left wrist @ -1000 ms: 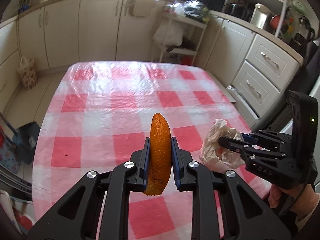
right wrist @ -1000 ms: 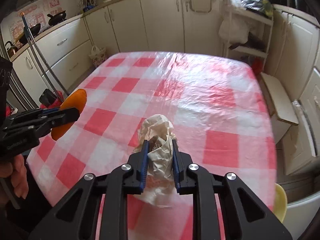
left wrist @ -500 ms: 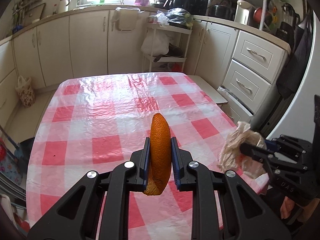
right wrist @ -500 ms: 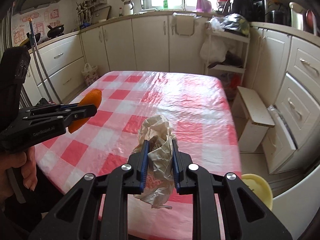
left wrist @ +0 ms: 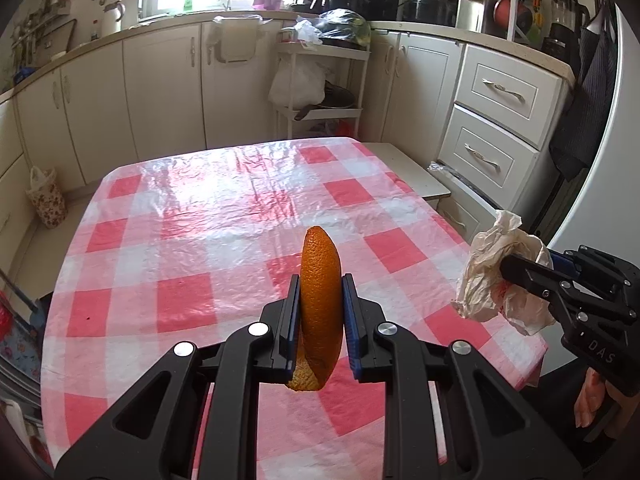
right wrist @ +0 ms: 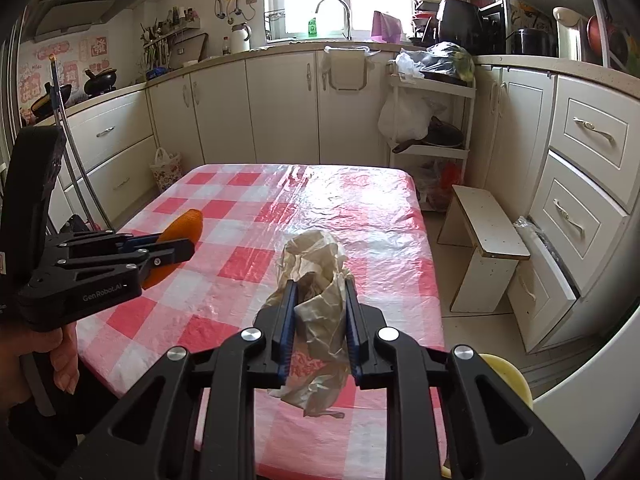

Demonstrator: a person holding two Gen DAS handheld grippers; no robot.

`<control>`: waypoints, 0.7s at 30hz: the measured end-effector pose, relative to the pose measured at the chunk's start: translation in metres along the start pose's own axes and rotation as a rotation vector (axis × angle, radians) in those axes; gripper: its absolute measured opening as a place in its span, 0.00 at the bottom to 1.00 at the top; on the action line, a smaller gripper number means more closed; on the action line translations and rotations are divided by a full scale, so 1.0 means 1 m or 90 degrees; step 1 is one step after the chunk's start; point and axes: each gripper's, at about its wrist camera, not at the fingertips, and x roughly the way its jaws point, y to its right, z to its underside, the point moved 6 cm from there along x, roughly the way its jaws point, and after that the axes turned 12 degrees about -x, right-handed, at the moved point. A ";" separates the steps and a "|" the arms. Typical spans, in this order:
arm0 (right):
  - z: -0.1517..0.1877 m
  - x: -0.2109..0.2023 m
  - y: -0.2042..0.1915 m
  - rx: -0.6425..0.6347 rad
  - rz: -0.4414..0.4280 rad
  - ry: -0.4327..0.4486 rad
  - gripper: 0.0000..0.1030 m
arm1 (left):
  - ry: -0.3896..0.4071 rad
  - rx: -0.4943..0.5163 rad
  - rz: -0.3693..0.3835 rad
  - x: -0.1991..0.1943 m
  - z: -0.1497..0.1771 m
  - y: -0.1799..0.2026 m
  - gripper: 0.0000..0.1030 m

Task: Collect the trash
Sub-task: 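Carry the orange peel and crumpled paper over to the yellow bin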

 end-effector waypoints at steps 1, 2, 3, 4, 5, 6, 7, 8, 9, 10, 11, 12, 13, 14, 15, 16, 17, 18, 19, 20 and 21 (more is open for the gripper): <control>0.001 0.000 0.001 -0.001 0.002 0.000 0.22 | -0.001 0.001 0.002 0.001 0.000 0.002 0.18; 0.002 -0.001 0.003 -0.001 0.006 0.000 0.22 | -0.002 0.003 0.005 0.002 0.001 0.005 0.18; 0.003 -0.003 0.005 0.000 0.009 0.000 0.23 | -0.002 0.005 0.006 0.003 0.001 0.008 0.18; 0.004 -0.004 0.008 0.005 0.014 0.001 0.23 | -0.003 0.007 0.007 0.004 0.001 0.010 0.18; 0.005 -0.005 0.011 0.009 0.016 0.001 0.23 | -0.004 0.010 0.008 0.005 0.001 0.013 0.18; 0.007 -0.007 0.015 0.014 0.020 0.001 0.23 | -0.005 0.012 0.009 0.007 0.002 0.015 0.18; 0.008 -0.008 0.018 0.018 0.022 0.001 0.23 | -0.005 0.015 0.010 0.008 0.003 0.017 0.18; 0.009 -0.009 0.021 0.021 0.025 0.000 0.23 | -0.006 0.017 0.012 0.008 0.003 0.019 0.18; 0.011 -0.010 0.024 0.026 0.028 0.000 0.23 | -0.007 0.019 0.012 0.009 0.004 0.021 0.18; 0.012 -0.011 0.027 0.029 0.030 -0.001 0.23 | -0.007 0.021 0.013 0.010 0.004 0.022 0.18; 0.013 -0.012 0.030 0.032 0.033 -0.002 0.23 | -0.008 0.023 0.013 0.011 0.005 0.024 0.18; 0.015 -0.013 0.033 0.036 0.036 -0.002 0.23 | -0.010 0.025 0.014 0.012 0.005 0.026 0.18; 0.015 -0.013 0.035 0.038 0.038 -0.003 0.23 | -0.012 0.025 0.015 0.013 0.006 0.027 0.19; 0.017 -0.014 0.038 0.042 0.041 -0.004 0.23 | -0.014 0.024 0.018 0.014 0.006 0.029 0.19; 0.018 -0.016 0.042 0.048 0.045 -0.004 0.23 | -0.016 0.025 0.019 0.015 0.007 0.031 0.18; 0.019 -0.016 0.044 0.051 0.046 -0.005 0.23 | -0.017 0.027 0.021 0.016 0.007 0.034 0.19; 0.020 -0.017 0.047 0.057 0.048 -0.006 0.23 | -0.018 0.030 0.023 0.018 0.007 0.037 0.19; 0.022 -0.019 0.051 0.062 0.052 -0.008 0.23 | -0.019 0.033 0.026 0.018 0.008 0.041 0.18; 0.023 -0.019 0.053 0.065 0.053 -0.009 0.23 | -0.020 0.036 0.030 0.019 0.008 0.044 0.18; 0.025 -0.020 0.056 0.069 0.056 -0.011 0.23 | -0.021 0.039 0.034 0.020 0.009 0.047 0.19; 0.027 -0.021 0.058 0.073 0.058 -0.012 0.23 | -0.023 0.041 0.037 0.020 0.009 0.050 0.19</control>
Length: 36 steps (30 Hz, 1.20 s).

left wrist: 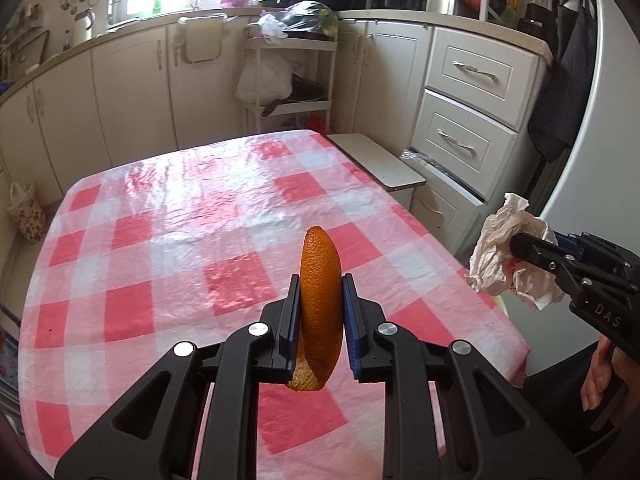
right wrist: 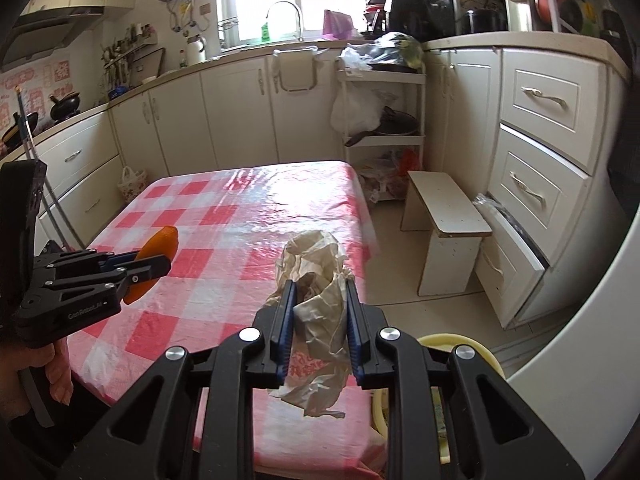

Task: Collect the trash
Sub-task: 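Carry the orange peel and crumpled paper over to the yellow bin, then open the right gripper over the yellow bin while the left gripper releases the peel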

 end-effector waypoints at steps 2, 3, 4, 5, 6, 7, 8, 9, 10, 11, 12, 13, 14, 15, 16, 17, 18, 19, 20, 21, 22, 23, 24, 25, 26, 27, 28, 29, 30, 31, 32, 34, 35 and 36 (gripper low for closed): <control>0.004 -0.001 0.007 0.007 0.005 -0.004 0.24 | -0.005 0.004 0.007 0.003 0.001 0.007 0.18; 0.006 -0.002 0.010 0.011 0.007 -0.007 0.24 | -0.006 0.009 0.009 0.004 0.001 0.011 0.18; 0.008 -0.002 0.014 0.016 0.009 -0.008 0.24 | -0.006 0.014 0.010 0.005 0.000 0.015 0.18; 0.011 -0.003 0.019 0.023 0.013 -0.011 0.24 | -0.006 0.017 0.011 0.006 0.001 0.018 0.19; 0.013 -0.004 0.024 0.030 0.016 -0.013 0.24 | -0.007 0.020 0.013 0.007 0.000 0.023 0.19; 0.015 -0.005 0.028 0.035 0.018 -0.015 0.24 | -0.008 0.022 0.014 0.008 0.000 0.026 0.19; 0.018 -0.005 0.034 0.044 0.022 -0.018 0.24 | -0.008 0.024 0.016 0.009 0.000 0.030 0.19; 0.019 -0.006 0.038 0.050 0.024 -0.020 0.24 | -0.009 0.026 0.017 0.010 0.000 0.034 0.19; 0.022 -0.006 0.042 0.057 0.028 -0.024 0.24 | -0.010 0.028 0.019 0.012 -0.001 0.037 0.19; 0.025 -0.006 0.048 0.066 0.031 -0.027 0.24 | -0.012 0.029 0.022 0.014 -0.001 0.042 0.19; 0.027 -0.007 0.051 0.073 0.034 -0.030 0.24 | -0.013 0.030 0.026 0.015 0.000 0.047 0.19; 0.029 -0.007 0.053 0.078 0.035 -0.032 0.24 | -0.015 0.030 0.030 0.018 0.000 0.052 0.19; 0.032 -0.008 0.058 0.087 0.038 -0.036 0.24 | -0.017 0.029 0.035 0.020 0.001 0.057 0.19; 0.034 -0.008 0.062 0.093 0.040 -0.039 0.24 | -0.019 0.030 0.038 0.022 0.002 0.061 0.19; 0.036 -0.007 0.065 0.100 0.043 -0.043 0.24 | -0.021 0.031 0.042 0.025 0.003 0.066 0.19; 0.039 -0.007 0.069 0.107 0.046 -0.046 0.24 | -0.025 0.033 0.048 0.029 0.004 0.074 0.19; 0.041 -0.007 0.073 0.114 0.050 -0.050 0.24 | -0.028 0.037 0.053 0.032 0.005 0.082 0.19; 0.043 -0.006 0.077 0.123 0.054 -0.055 0.24 | -0.030 0.040 0.058 0.034 0.006 0.088 0.19; 0.045 -0.005 0.080 0.131 0.055 -0.059 0.24 | -0.033 0.046 0.063 0.037 0.007 0.096 0.19; 0.047 -0.004 0.083 0.139 0.057 -0.064 0.25 | -0.036 0.051 0.068 0.039 0.008 0.104 0.19; 0.050 -0.002 0.086 0.145 0.059 -0.071 0.25 | -0.038 0.055 0.072 0.041 0.009 0.111 0.19; 0.052 -0.001 0.088 0.149 0.063 -0.076 0.25 | -0.040 0.059 0.076 0.044 0.009 0.117 0.19; 0.054 0.000 0.089 0.150 0.067 -0.081 0.25 | -0.042 0.063 0.080 0.046 0.010 0.123 0.19; 0.056 0.002 0.090 0.149 0.071 -0.086 0.25 | -0.043 0.065 0.081 0.048 0.010 0.127 0.19; 0.057 0.003 0.091 0.149 0.073 -0.089 0.25 | -0.045 0.067 0.084 0.051 0.010 0.132 0.19; 0.059 0.005 0.093 0.148 0.076 -0.093 0.25 | -0.047 0.069 0.086 0.054 0.009 0.137 0.19; 0.060 0.006 0.093 0.146 0.077 -0.096 0.25 | -0.048 0.071 0.087 0.056 0.009 0.140 0.19; 0.062 0.008 0.096 0.146 0.080 -0.101 0.25 | -0.050 0.073 0.090 0.059 0.009 0.144 0.19; 0.064 0.009 0.097 0.148 0.081 -0.105 0.25 | -0.053 0.074 0.091 0.061 0.008 0.148 0.19; 0.066 0.009 0.099 0.150 0.083 -0.109 0.25 | -0.056 0.076 0.092 0.064 0.009 0.152 0.19; 0.068 0.010 0.102 0.154 0.085 -0.113 0.25 | -0.058 0.077 0.094 0.067 0.009 0.154 0.19; 0.072 0.012 0.108 0.163 0.086 -0.118 0.26 | -0.063 0.080 0.096 0.072 0.010 0.160 0.19; 0.073 0.012 0.110 0.168 0.086 -0.119 0.26 | -0.067 0.082 0.097 0.076 0.011 0.164 0.19; 0.074 0.014 0.111 0.171 0.087 -0.120 0.26 | -0.070 0.083 0.099 0.080 0.012 0.168 0.19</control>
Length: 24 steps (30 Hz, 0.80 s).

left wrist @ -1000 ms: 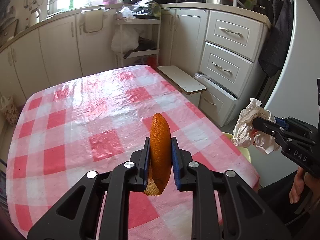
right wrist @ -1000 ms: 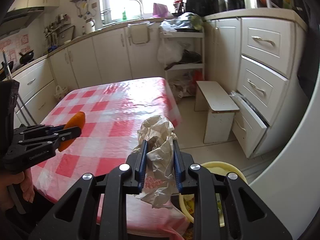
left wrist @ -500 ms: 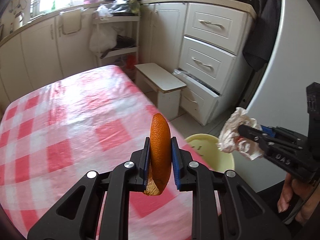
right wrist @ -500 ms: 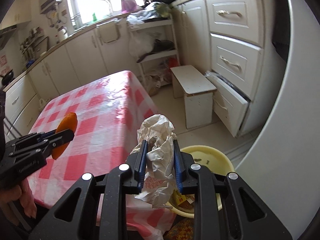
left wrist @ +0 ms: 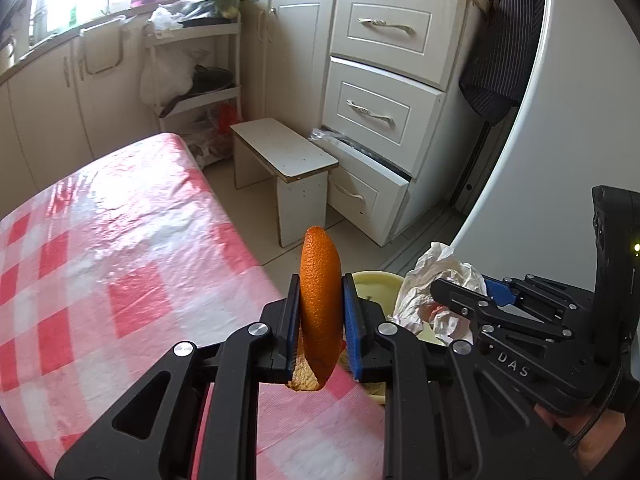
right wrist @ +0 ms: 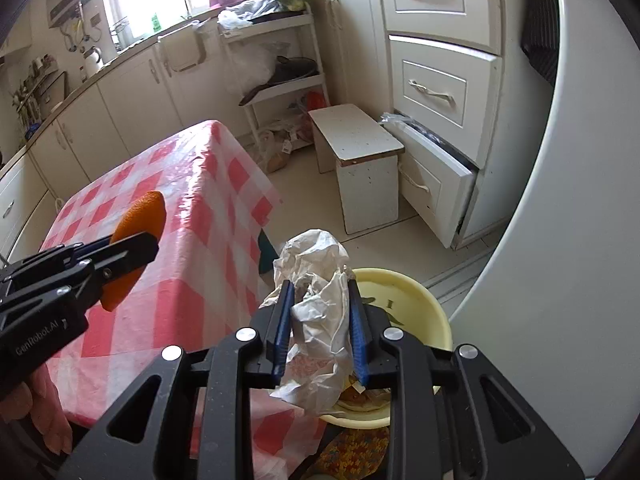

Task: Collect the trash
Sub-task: 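Open the right gripper over the yellow bin while the left gripper releases the peel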

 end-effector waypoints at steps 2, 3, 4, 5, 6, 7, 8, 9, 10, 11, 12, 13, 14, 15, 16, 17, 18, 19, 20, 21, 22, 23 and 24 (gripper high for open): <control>0.001 0.004 0.005 0.008 0.000 -0.005 0.27 | -0.006 0.002 0.003 0.007 0.001 0.005 0.19; 0.002 0.006 0.005 0.011 -0.001 -0.008 0.28 | -0.009 0.003 0.004 0.010 0.000 0.007 0.19; 0.004 0.008 0.007 0.016 -0.003 -0.014 0.29 | -0.011 0.003 0.006 0.014 0.001 0.009 0.19; 0.004 0.010 0.008 0.018 -0.003 -0.015 0.29 | -0.015 0.003 0.008 0.018 0.001 0.011 0.19; 0.005 0.012 0.009 0.018 -0.001 -0.017 0.31 | -0.018 0.004 0.009 0.021 0.002 0.013 0.19; 0.006 0.012 0.010 0.018 0.000 -0.018 0.33 | -0.021 0.004 0.011 0.025 0.002 0.015 0.19; 0.006 0.013 0.012 0.019 0.002 -0.020 0.35 | -0.025 0.005 0.012 0.029 0.002 0.018 0.19; 0.007 0.014 0.014 0.021 0.005 -0.021 0.41 | -0.027 0.006 0.014 0.033 0.003 0.022 0.19; 0.008 0.014 0.015 0.023 0.008 -0.021 0.47 | -0.031 0.006 0.016 0.038 0.003 0.025 0.19; 0.008 0.014 0.019 0.029 0.011 -0.022 0.50 | -0.033 0.007 0.018 0.039 0.003 0.027 0.19; 0.009 0.014 0.022 0.036 0.013 -0.021 0.54 | -0.034 0.008 0.020 0.042 0.004 0.030 0.19; 0.010 0.013 0.026 0.047 0.016 -0.021 0.55 | -0.036 0.009 0.021 0.045 0.004 0.032 0.19; 0.011 0.013 0.029 0.054 0.019 -0.023 0.56 | -0.038 0.010 0.023 0.048 0.004 0.035 0.19; 0.012 0.012 0.032 0.061 0.021 -0.025 0.58 | -0.039 0.011 0.024 0.050 0.003 0.038 0.19; 0.015 0.012 0.035 0.068 0.025 -0.032 0.59 | -0.041 0.012 0.025 0.053 0.003 0.041 0.19; 0.017 0.011 0.036 0.070 0.028 -0.037 0.59 | -0.041 0.013 0.026 0.054 0.002 0.043 0.19; 0.019 0.011 0.037 0.071 0.030 -0.043 0.60 | -0.042 0.015 0.027 0.057 0.001 0.046 0.19; 0.022 0.010 0.038 0.073 0.032 -0.049 0.61 | -0.043 0.017 0.028 0.057 0.001 0.049 0.19; 0.023 0.010 0.039 0.073 0.035 -0.051 0.62 | -0.044 0.020 0.030 0.059 0.000 0.052 0.19; 0.025 0.009 0.040 0.074 0.039 -0.054 0.64 | -0.048 0.022 0.033 0.061 -0.001 0.055 0.19; 0.026 0.008 0.042 0.074 0.043 -0.056 0.64 | -0.055 0.026 0.037 0.063 -0.001 0.058 0.21; 0.027 0.008 0.044 0.077 0.046 -0.058 0.64 | -0.063 0.034 0.034 0.066 -0.002 0.062 0.23; 0.027 0.008 0.045 0.082 0.046 -0.061 0.64 | -0.067 0.040 0.031 0.069 -0.002 0.065 0.32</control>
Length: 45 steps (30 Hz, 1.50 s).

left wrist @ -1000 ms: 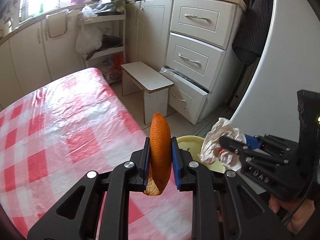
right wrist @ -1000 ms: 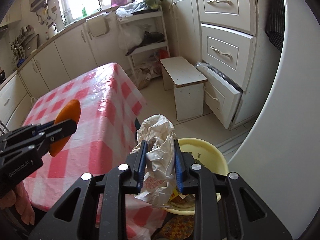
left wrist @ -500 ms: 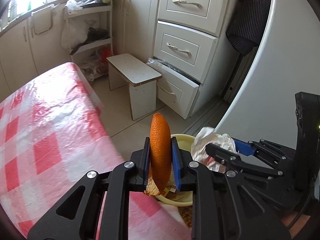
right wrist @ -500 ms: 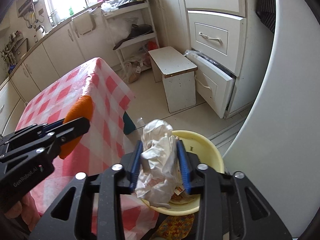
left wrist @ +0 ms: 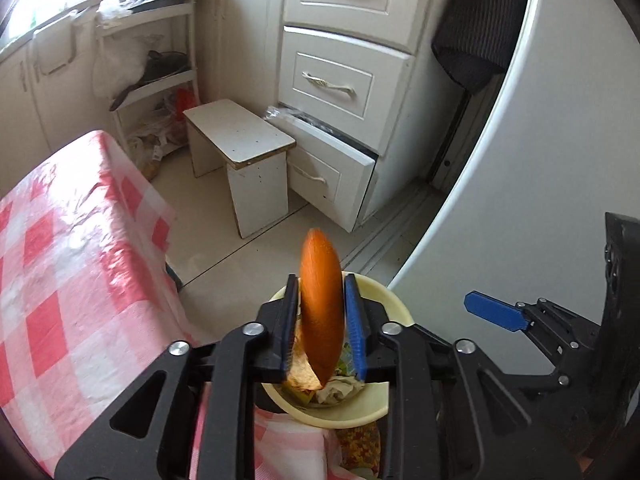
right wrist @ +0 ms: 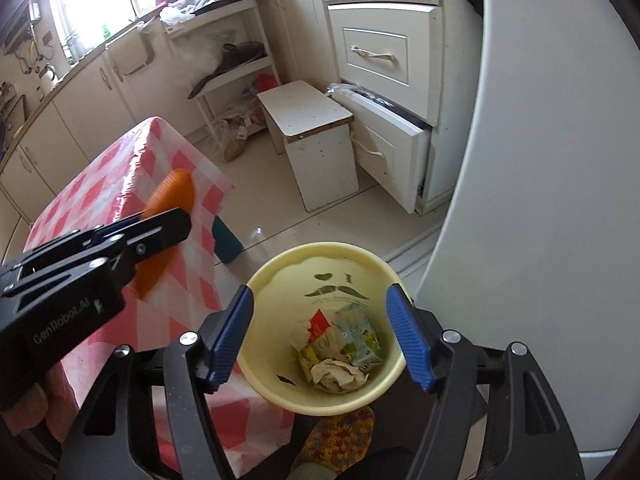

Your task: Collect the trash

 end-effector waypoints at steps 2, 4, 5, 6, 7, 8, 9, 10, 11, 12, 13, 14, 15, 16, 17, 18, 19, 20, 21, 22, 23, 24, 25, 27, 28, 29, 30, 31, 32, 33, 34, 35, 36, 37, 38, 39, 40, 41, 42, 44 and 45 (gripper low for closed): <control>0.001 0.000 0.003 0.009 0.000 -0.003 0.65 | -0.008 0.009 -0.006 0.003 -0.001 0.004 0.47; 0.001 0.001 0.005 0.014 -0.002 -0.004 0.65 | -0.011 0.016 -0.010 0.004 -0.001 0.009 0.51; 0.001 0.000 0.005 0.015 -0.003 -0.004 0.65 | -0.012 0.018 -0.011 0.004 -0.001 0.010 0.52; 0.001 0.000 0.005 0.016 -0.004 -0.002 0.65 | -0.010 0.021 -0.014 0.002 -0.001 0.012 0.54; 0.000 -0.001 0.005 0.016 -0.004 0.000 0.65 | -0.007 0.023 -0.017 0.000 -0.001 0.014 0.57; 0.000 -0.002 0.004 0.016 -0.005 0.004 0.65 | -0.005 0.025 -0.019 -0.002 0.000 0.014 0.58; -0.001 -0.003 0.004 0.016 -0.006 0.006 0.65 | -0.004 0.027 -0.023 -0.004 0.001 0.014 0.61; -0.001 -0.004 0.003 0.016 -0.006 0.010 0.66 | -0.003 0.027 -0.029 -0.007 0.002 0.013 0.65; -0.002 -0.007 0.003 0.014 -0.005 0.016 0.67 | -0.001 0.026 -0.035 -0.009 0.002 0.013 0.67; -0.002 -0.008 0.002 0.012 -0.004 0.019 0.68 | 0.002 0.023 -0.044 -0.013 0.002 0.011 0.72; -0.003 -0.011 0.002 0.011 -0.002 0.026 0.68 | 0.009 0.019 -0.052 -0.018 0.003 0.009 0.78; -0.003 -0.012 0.002 0.010 -0.001 0.029 0.69 | 0.015 0.016 -0.058 -0.022 0.003 0.008 0.80; -0.004 -0.014 0.003 0.010 0.002 0.033 0.69 | 0.025 0.012 -0.065 -0.029 0.003 0.006 0.85; -0.004 -0.016 0.004 0.011 0.006 0.036 0.69 | 0.036 0.009 -0.074 -0.036 0.004 0.004 0.89; -0.004 -0.018 0.004 0.012 0.010 0.039 0.70 | 0.044 0.008 -0.083 -0.042 0.005 0.003 0.91; -0.005 -0.020 0.004 0.013 0.014 0.043 0.70 | 0.054 0.009 -0.097 -0.050 0.005 0.001 0.93; -0.005 -0.022 0.005 0.014 0.017 0.047 0.71 | 0.059 0.010 -0.107 -0.055 0.006 0.000 0.93; -0.007 -0.028 0.005 0.014 0.019 0.057 0.71 | 0.065 0.011 -0.125 -0.062 0.006 -0.002 0.93; -0.008 -0.033 0.004 0.010 0.024 0.067 0.73 | 0.067 0.006 -0.137 -0.070 0.006 -0.004 0.93; -0.009 -0.039 0.002 0.004 0.031 0.074 0.78 | 0.068 0.001 -0.141 -0.075 0.005 -0.006 0.93; -0.011 -0.048 -0.001 -0.008 0.041 0.088 0.80 | 0.073 -0.008 -0.143 -0.086 0.006 -0.009 0.93; -0.013 -0.056 -0.004 -0.020 0.048 0.102 0.84 | 0.079 -0.013 -0.138 -0.095 0.006 -0.011 0.93; -0.015 -0.070 -0.009 -0.038 0.060 0.127 0.88 | 0.085 -0.019 -0.127 -0.106 0.007 -0.012 0.93; -0.015 -0.089 -0.016 -0.056 0.078 0.162 0.92 | 0.097 -0.025 -0.113 -0.126 0.010 -0.016 0.93; -0.014 -0.097 -0.019 -0.062 0.082 0.175 0.93 | 0.099 -0.028 -0.106 -0.134 0.011 -0.017 0.93; -0.009 -0.107 -0.024 -0.068 0.081 0.186 0.93 | 0.098 -0.034 -0.092 -0.146 0.014 -0.020 0.93; -0.005 -0.114 -0.028 -0.073 0.081 0.192 0.93 | 0.098 -0.037 -0.083 -0.154 0.016 -0.022 0.93; 0.000 -0.120 -0.032 -0.079 0.081 0.195 0.93 | 0.098 -0.039 -0.079 -0.161 0.018 -0.025 0.93; 0.003 -0.124 -0.035 -0.083 0.080 0.196 0.93 | 0.098 -0.039 -0.075 -0.174 0.023 -0.029 0.93; 0.006 -0.129 -0.038 -0.086 0.078 0.196 0.93 | 0.101 -0.037 -0.077 -0.181 0.026 -0.031 0.93; 0.008 -0.134 -0.041 -0.088 0.079 0.196 0.93 | 0.109 -0.033 -0.084 -0.192 0.030 -0.034 0.93; 0.011 -0.142 -0.045 -0.090 0.083 0.199 0.93 | 0.116 -0.027 -0.090 -0.200 0.035 -0.037 0.93; 0.012 -0.147 -0.047 -0.092 0.086 0.203 0.93 | 0.127 -0.018 -0.098 -0.211 0.040 -0.039 0.93; 0.013 -0.153 -0.050 -0.093 0.091 0.204 0.93 | 0.137 -0.011 -0.109 -0.220 0.046 -0.042 0.93; 0.014 -0.158 -0.052 -0.095 0.096 0.202 0.93 | 0.142 -0.008 -0.118 -0.225 0.049 -0.044 0.93; 0.016 -0.161 -0.056 -0.098 0.099 0.201 0.93 | 0.147 -0.006 -0.128 -0.232 0.055 -0.046 0.93; 0.018 -0.166 -0.060 -0.103 0.106 0.198 0.93 | 0.147 -0.006 -0.134 -0.236 0.059 -0.048 0.93; 0.019 -0.169 -0.065 -0.109 0.112 0.197 0.93 | 0.146 -0.007 -0.141 -0.242 0.064 -0.050 0.93; 0.021 -0.173 -0.069 -0.116 0.119 0.194 0.93 | 0.146 -0.008 -0.141 -0.247 0.068 -0.051 0.93; 0.024 -0.182 -0.075 -0.124 0.130 0.188 0.93 | 0.150 -0.013 -0.141 -0.257 0.075 -0.052 0.93; 0.024 -0.186 -0.077 -0.127 0.135 0.188 0.93 | 0.149 -0.012 -0.136 -0.262 0.078 -0.051 0.93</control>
